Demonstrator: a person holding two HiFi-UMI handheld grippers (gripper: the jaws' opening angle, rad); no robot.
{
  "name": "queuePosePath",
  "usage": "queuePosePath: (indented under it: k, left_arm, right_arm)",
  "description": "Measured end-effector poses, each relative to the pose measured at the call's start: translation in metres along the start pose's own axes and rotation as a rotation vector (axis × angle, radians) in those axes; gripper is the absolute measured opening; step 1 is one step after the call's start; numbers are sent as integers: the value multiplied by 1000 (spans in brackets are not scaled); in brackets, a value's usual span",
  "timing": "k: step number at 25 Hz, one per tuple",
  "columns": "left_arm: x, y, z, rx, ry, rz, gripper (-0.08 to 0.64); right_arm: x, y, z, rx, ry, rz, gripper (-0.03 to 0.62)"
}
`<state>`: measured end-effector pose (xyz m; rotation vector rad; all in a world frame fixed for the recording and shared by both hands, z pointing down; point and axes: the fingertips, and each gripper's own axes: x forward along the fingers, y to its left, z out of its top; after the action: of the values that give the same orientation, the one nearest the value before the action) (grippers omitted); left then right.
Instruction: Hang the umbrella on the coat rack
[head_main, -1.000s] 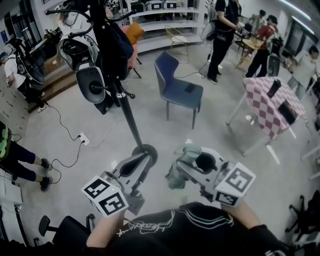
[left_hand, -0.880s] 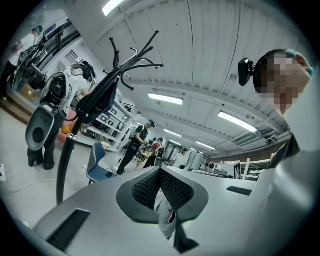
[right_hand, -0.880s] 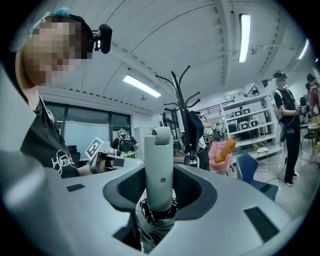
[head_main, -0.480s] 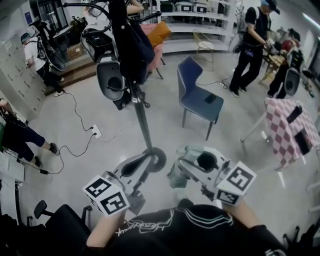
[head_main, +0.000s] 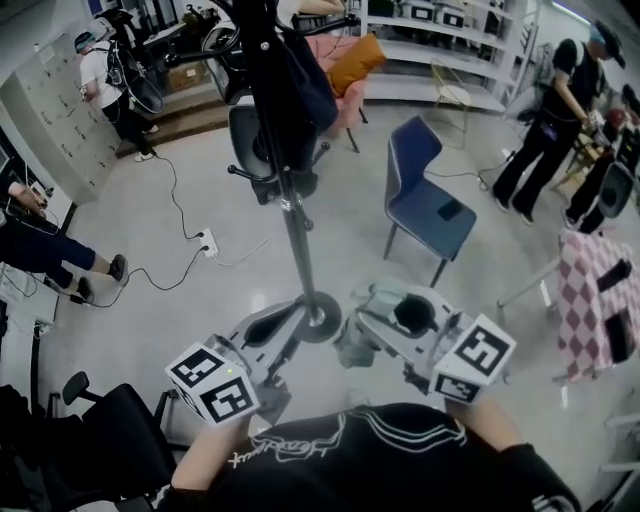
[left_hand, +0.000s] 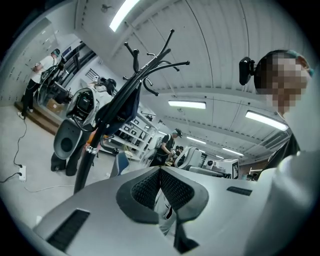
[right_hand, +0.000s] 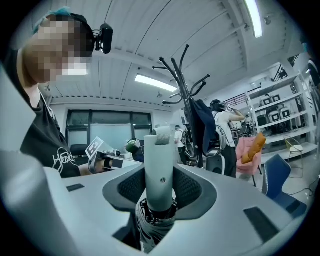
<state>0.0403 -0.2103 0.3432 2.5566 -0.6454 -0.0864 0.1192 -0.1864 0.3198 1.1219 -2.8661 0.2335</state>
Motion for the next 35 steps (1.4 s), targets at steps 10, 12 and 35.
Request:
queuePosePath:
  k: [10, 12, 35]
  left_arm:
    - [23, 29, 6, -32, -45, 129, 0]
    - [26, 31, 5, -37, -56, 155, 0]
    - [7, 75, 10, -81, -141, 333, 0]
  right_arm:
    - [28, -41, -4, -8, 38, 136, 163]
    - [32, -46, -6, -12, 43, 167, 163]
    - [108, -70, -19, -13, 98, 323, 163]
